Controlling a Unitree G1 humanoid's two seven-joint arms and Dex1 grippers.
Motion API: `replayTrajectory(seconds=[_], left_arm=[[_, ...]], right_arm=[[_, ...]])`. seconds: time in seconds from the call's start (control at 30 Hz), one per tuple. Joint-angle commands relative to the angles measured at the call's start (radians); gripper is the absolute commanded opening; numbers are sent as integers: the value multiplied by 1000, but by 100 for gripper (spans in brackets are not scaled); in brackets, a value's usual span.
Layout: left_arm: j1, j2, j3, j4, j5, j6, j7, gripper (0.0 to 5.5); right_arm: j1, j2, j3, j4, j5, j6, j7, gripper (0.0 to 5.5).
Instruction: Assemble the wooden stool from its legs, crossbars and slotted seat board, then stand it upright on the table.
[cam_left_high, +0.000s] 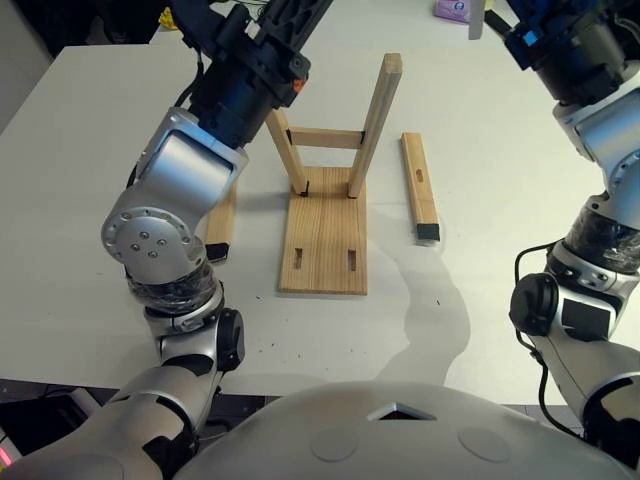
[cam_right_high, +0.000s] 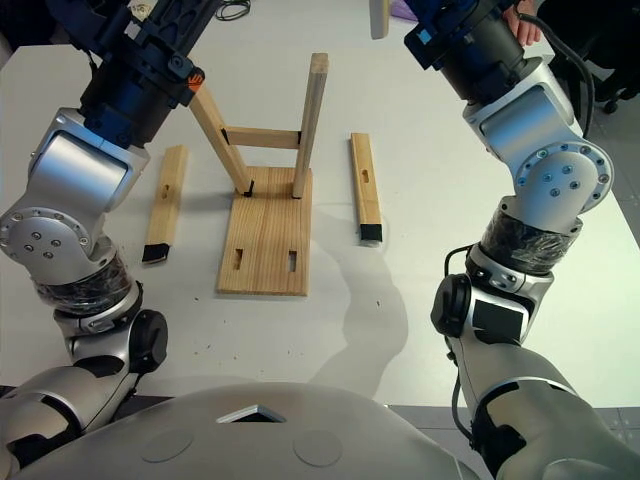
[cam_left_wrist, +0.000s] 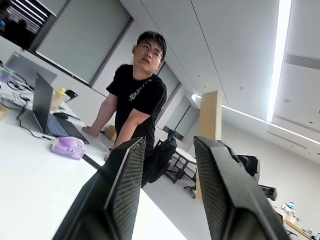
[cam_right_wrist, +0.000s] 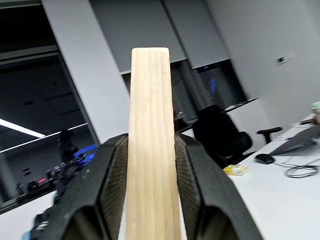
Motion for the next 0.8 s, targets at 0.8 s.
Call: replayTrajectory(seconds=[0.8], left_arm=[[74,224,-59,47,-451,61,-201,257]], right_arm=[[-6,-113,157,24,227,243,251,132]])
